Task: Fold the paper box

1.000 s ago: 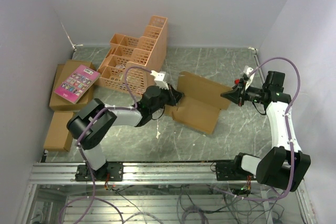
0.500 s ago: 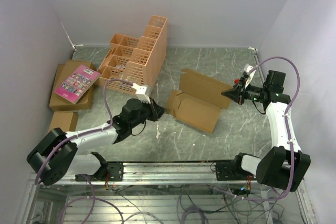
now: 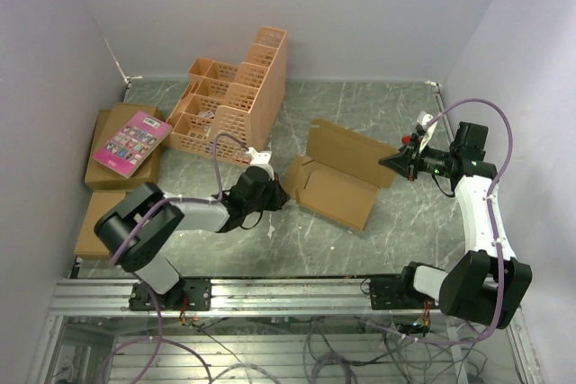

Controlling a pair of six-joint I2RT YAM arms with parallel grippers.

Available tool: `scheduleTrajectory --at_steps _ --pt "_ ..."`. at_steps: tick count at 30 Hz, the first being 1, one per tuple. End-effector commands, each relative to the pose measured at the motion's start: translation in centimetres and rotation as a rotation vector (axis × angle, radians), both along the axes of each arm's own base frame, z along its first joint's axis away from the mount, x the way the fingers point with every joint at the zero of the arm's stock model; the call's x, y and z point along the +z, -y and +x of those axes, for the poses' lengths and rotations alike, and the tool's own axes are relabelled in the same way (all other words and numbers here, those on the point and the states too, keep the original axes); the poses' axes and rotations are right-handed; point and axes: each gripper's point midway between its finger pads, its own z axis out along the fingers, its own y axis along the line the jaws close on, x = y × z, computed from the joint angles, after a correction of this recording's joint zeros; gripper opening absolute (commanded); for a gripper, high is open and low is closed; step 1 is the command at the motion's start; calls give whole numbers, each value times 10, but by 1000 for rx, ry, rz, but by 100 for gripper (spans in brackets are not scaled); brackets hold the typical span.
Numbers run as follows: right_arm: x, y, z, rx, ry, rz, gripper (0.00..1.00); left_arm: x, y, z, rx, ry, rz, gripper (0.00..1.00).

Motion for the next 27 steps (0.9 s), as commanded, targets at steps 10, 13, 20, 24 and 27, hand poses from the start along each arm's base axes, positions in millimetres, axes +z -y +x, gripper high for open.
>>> scheduleTrajectory --at_steps 10,13,20,24,27 --pt "1 -3 -4 20 12 8 0 21 49 31 -67 115 -79 7" --pt "1 -3 -5 22 9 10 0 23 61 26 -114 123 -81 7" --pt "1 -3 -5 18 11 9 0 13 76 14 -186 91 -71 7" --pt "0 -3 -5 19 13 1 0 15 62 18 -156 121 -35 8" --pt "1 -2 -5 20 15 0 0 36 35 30 -104 161 -11 12"
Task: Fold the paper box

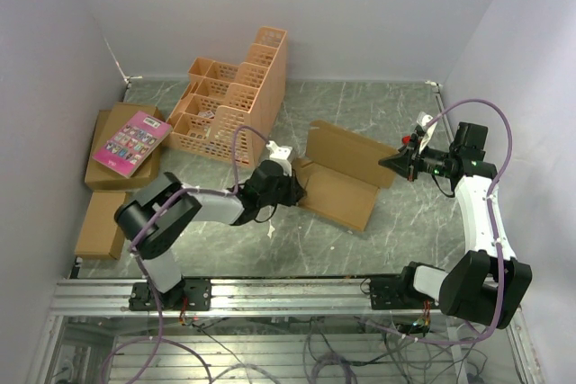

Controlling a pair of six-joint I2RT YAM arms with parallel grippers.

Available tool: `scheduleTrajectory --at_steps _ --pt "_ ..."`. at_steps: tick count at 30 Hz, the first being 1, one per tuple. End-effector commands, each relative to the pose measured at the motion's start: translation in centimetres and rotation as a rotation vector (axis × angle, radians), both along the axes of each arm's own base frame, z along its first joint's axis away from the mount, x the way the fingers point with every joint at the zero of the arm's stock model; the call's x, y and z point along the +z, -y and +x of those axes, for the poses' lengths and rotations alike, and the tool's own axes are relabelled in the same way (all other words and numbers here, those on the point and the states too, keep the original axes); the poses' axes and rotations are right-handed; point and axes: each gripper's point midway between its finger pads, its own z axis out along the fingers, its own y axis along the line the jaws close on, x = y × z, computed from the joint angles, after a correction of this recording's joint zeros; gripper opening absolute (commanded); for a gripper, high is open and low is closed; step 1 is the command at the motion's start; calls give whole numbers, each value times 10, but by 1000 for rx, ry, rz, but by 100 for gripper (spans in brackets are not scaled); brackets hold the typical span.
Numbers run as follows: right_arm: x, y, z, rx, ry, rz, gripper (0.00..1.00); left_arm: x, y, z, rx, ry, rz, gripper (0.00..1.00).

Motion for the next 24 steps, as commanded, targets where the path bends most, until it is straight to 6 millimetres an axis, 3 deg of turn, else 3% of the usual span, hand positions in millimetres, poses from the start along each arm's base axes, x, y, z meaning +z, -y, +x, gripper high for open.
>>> scheduleTrajectory --at_steps 1,4,7,9,11,12,24 --pt "3 -3 -4 15 8 8 0 45 -32 17 51 104 -2 13" --pt "6 -4 -7 26 22 10 0 64 -74 28 121 131 -6 18" --pt "8 -5 -8 31 32 8 0 71 -109 32 167 163 -17 37" --pt "10 -6 -9 35 35 13 0 75 -116 30 145 197 -23 54" --pt "11 -7 -11 49 36 20 0 78 -111 26 99 234 -38 67" --pt "12 -8 -12 59 41 22 0 79 -107 27 72 250 -48 69" --pt "13 -11 -16 80 42 35 0 49 -64 50 -124 266 -45 69"
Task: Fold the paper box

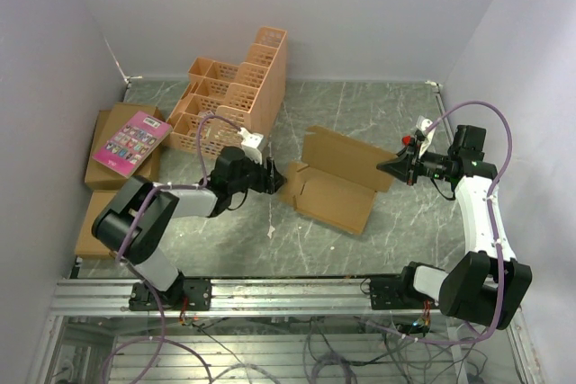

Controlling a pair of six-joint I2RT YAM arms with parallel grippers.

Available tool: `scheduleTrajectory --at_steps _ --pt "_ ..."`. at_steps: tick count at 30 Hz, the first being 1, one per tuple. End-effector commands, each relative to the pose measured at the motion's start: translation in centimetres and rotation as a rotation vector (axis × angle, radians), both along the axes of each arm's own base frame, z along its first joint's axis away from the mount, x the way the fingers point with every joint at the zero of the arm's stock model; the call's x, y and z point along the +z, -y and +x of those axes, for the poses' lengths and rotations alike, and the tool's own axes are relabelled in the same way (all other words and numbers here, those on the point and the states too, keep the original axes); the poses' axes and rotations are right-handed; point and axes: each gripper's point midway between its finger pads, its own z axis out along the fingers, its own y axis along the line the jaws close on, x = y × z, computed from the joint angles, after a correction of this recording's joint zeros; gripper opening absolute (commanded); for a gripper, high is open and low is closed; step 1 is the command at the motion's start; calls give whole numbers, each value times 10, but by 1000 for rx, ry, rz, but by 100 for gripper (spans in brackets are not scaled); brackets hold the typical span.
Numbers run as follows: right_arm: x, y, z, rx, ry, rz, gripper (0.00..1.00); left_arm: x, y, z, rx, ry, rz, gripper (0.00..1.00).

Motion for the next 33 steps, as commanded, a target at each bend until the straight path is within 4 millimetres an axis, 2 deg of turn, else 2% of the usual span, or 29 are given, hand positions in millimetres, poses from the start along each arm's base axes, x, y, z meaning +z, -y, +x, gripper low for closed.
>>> scheduleTrajectory --at_steps 1,7,11,13,17,18,24,33 --pt "12 -3 -2 21 34 11 0 27 24 13 -114 124 -67 69" --pt "11 -3 -2 24 32 10 0 19 37 2 -216 118 -103 63" --pt "11 -2 -1 22 30 9 0 15 44 -3 -271 97 -118 41" --pt "10 -2 -1 21 30 7 0 14 44 -4 -271 95 -120 33" --pt "9 -2 -1 16 34 0 0 22 37 -1 -235 123 -103 11" --pt "9 -1 0 14 35 -3 0 24 35 -1 -225 130 -97 8" --pt "8 -3 0 19 26 4 0 38 31 -5 -183 160 -61 7" --pt "7 -7 11 -57 17 26 0 45 56 -24 -195 178 29 7"
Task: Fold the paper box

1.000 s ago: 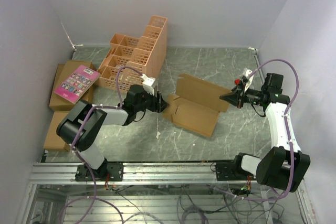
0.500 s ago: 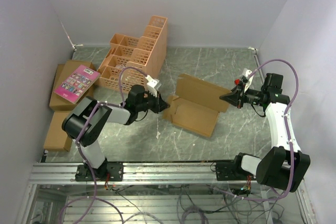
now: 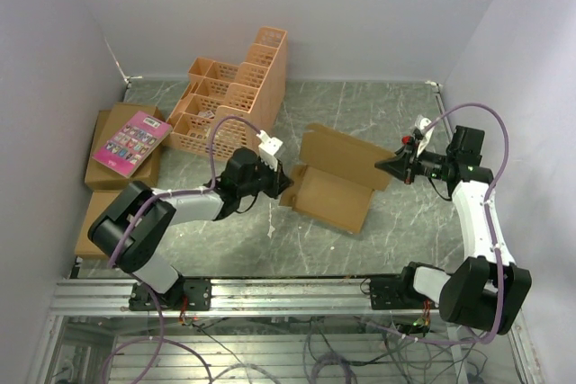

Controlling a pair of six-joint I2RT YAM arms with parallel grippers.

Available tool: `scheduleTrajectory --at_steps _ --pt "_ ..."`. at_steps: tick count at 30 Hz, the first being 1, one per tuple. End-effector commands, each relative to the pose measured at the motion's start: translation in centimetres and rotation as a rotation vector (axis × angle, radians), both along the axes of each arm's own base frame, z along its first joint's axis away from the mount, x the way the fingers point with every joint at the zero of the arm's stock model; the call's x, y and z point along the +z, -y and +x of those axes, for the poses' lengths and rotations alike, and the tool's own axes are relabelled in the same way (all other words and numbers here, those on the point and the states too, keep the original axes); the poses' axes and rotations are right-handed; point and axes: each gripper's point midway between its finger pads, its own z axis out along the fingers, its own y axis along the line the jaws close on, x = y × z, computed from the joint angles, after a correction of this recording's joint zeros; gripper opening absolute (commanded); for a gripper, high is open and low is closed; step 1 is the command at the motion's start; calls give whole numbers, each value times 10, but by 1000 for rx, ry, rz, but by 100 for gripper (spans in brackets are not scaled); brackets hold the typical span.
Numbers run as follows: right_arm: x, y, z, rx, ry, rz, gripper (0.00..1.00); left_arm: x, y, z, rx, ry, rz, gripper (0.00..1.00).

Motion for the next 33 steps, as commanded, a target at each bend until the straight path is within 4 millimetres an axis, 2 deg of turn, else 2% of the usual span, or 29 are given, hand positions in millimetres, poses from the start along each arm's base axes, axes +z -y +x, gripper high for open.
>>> scheduleTrajectory --at_steps 1,4,10,13,18,23,27,30,33 --pt "4 -3 7 -63 11 21 0 22 17 1 8 66 12 7" --pt "1 -4 8 -82 9 27 0 21 24 -1 19 56 10 8" --pt "-18 -8 5 -50 -23 -12 0 12 36 -3 8 -20 -22 13" --pt "-24 -8 7 -49 -28 -38 0 9 40 -6 -8 -65 -31 21" --pt "-30 -7 9 -56 -34 -61 0 12 38 -6 -2 -121 -76 45" --pt "-33 -7 10 -62 -39 -69 0 8 35 -6 -13 -185 -97 59" --pt "-34 -6 10 -66 -43 -72 0 2 31 -6 -30 -262 -160 62" --pt "-36 -6 11 -68 -50 -76 0 9 29 -4 -49 -296 -288 65" --pt "-38 -6 12 -67 -55 -84 0 12 35 -10 -92 -328 -348 66"
